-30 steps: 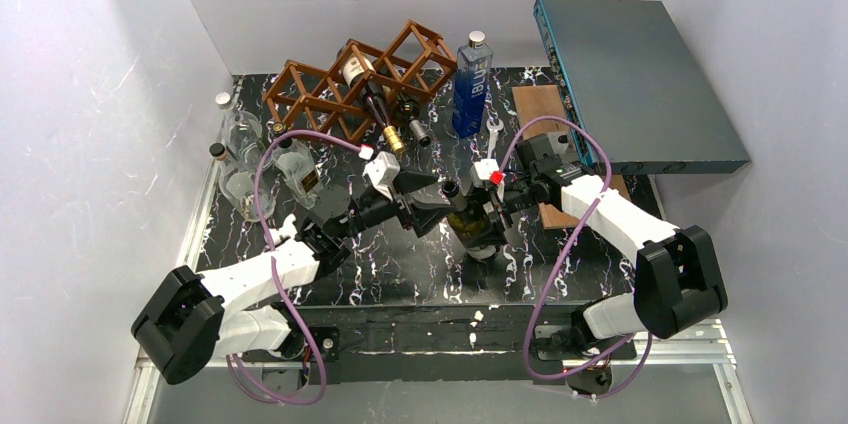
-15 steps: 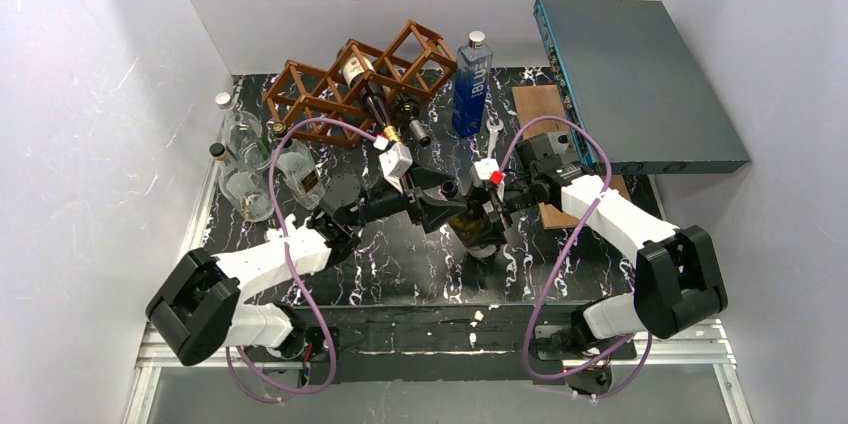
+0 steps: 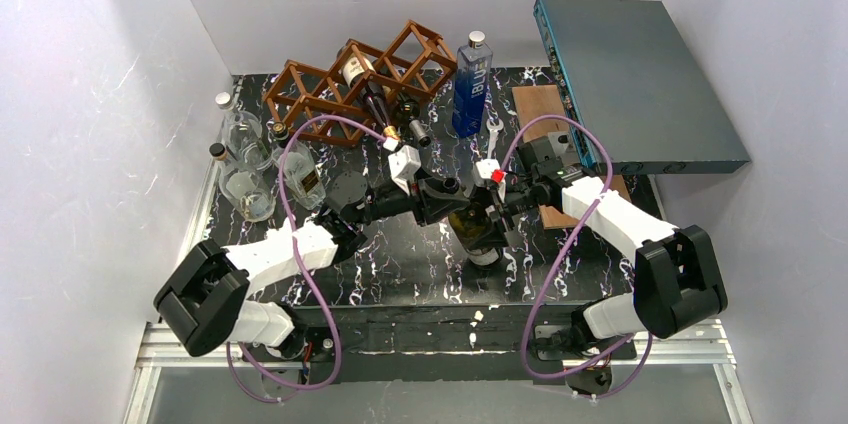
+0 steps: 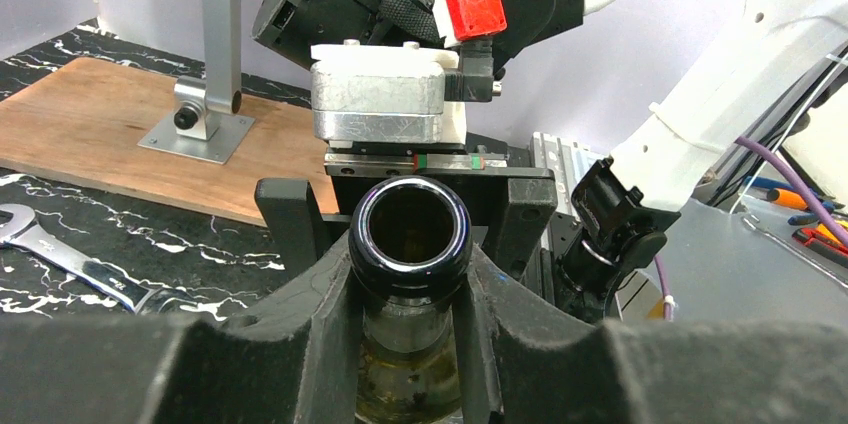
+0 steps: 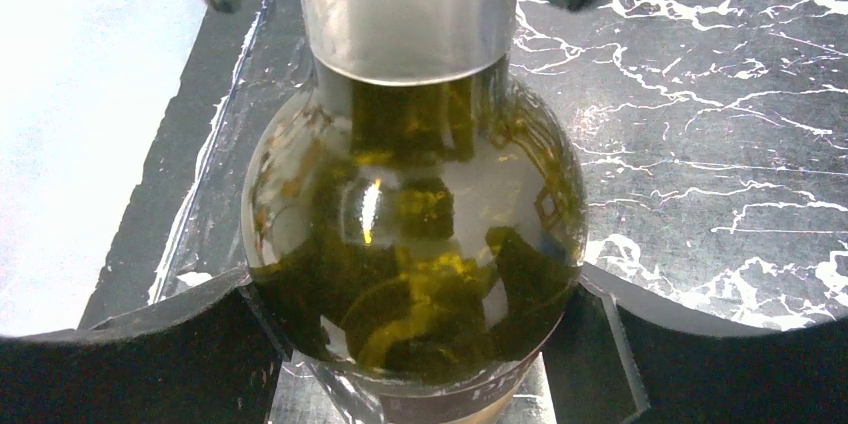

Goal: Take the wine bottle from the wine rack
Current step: Place the wine bottle at the center of the board.

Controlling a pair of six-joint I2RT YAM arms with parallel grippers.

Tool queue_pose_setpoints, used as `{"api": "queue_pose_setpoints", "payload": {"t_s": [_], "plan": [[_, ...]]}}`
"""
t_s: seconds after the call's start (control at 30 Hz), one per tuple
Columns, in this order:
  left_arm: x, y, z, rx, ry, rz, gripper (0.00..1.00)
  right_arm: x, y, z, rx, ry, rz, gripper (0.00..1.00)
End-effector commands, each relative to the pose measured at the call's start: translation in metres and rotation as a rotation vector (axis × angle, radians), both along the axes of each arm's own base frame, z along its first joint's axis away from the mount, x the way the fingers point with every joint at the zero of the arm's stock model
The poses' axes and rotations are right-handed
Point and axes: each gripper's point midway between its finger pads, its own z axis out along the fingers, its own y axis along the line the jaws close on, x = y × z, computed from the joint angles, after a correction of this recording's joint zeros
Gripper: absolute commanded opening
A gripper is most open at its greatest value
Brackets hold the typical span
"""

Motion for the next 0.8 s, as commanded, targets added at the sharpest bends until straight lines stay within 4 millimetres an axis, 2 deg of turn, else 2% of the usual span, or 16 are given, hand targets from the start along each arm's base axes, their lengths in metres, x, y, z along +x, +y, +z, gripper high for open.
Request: {"api": "queue_pose_setpoints", "payload": {"t_s": [0.0, 0.1, 0.13, 0.17, 0.43, 0.53, 0.77], "plan": [[-0.005, 0.012, 0.027, -0.044, -0.061, 0.035, 0.0, 0.002, 0.007, 0.02, 0.092, -0.076, 0.039, 0.38], [-0.004, 0.02, 0.033, -0.01, -0.07, 0.077, 0.0, 0.002, 0.007, 0.02, 0.083, -0.063, 0.028, 0.81], [-0.004, 0.023, 0.034, 0.002, -0.071, 0.091, 0.0, 0.002, 0.007, 0.021, 0.083, -0.06, 0.027, 0.91], [-0.004, 0.027, 0.037, 0.013, -0.073, 0.107, 0.0, 0.002, 0.007, 0.022, 0.084, -0.058, 0.025, 0.98], [-0.013, 0.057, 0.044, 0.111, -0.125, 0.185, 0.0, -0.001, 0.007, 0.036, 0.118, -0.039, 0.037, 0.98], [-0.013, 0.072, 0.04, 0.162, -0.131, 0.237, 0.0, -0.002, 0.004, 0.039, 0.13, -0.046, 0.044, 0.99], [0.003, 0.114, 0.045, 0.265, -0.165, 0.45, 0.0, 0.0, 0.001, 0.036, 0.13, -0.059, 0.035, 0.98]]}}
